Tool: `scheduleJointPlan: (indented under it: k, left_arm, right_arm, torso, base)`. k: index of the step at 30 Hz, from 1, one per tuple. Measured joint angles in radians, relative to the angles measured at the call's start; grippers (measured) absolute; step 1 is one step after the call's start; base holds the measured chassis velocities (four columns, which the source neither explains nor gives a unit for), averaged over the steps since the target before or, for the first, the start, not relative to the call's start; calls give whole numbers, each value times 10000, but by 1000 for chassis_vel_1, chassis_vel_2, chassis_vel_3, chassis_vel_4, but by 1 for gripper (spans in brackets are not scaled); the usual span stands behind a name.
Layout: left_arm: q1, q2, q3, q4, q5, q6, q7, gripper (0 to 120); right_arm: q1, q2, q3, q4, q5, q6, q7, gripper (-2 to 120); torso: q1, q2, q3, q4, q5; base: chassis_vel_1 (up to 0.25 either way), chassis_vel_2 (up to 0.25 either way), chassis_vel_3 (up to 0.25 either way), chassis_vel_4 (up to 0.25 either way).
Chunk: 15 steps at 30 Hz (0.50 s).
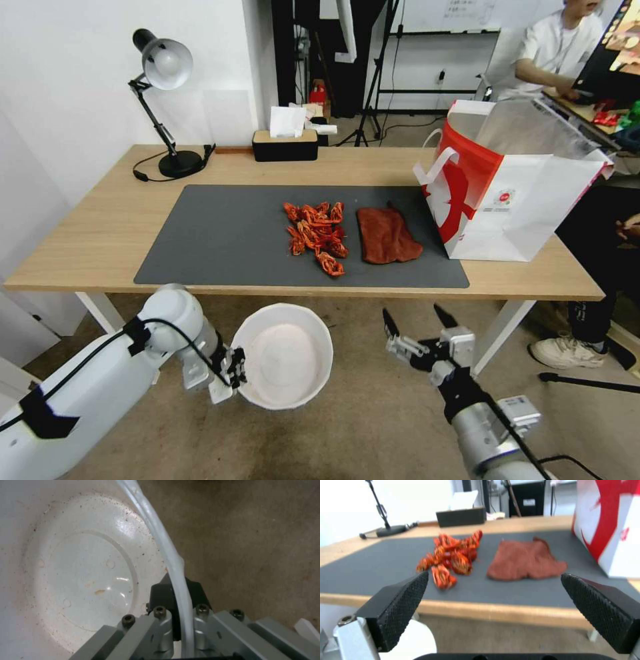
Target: Sweep shrimp from table into container with towel, then put container into takeout bag.
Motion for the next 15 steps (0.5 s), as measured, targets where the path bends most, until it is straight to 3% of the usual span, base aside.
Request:
scheduleJointPlan:
  k: [9, 11, 15]
  left_arm:
    - [-654, -217, 441, 194, -95, 191, -330, 0]
    - [-1192, -508, 892, 655, -248, 261, -388, 0]
    - [-1330, -694, 1166, 856, -250, 283, -386, 0]
  right_arm:
    - [1134, -1300, -234, -727, 1074, 191, 174, 100]
    - [2624, -1487, -633, -1888, 1588, 192, 428, 100]
    - [3462, -1598, -749, -2251, 1876, 1, 704, 100]
  torso:
    - [0, 0, 0, 3, 0]
    - [1, -1, 1, 1, 3]
    - [0, -1, 1, 0, -1]
  base:
    - [0, 0, 0, 0]
    - [0, 0, 0, 0]
    - [0, 0, 0, 0]
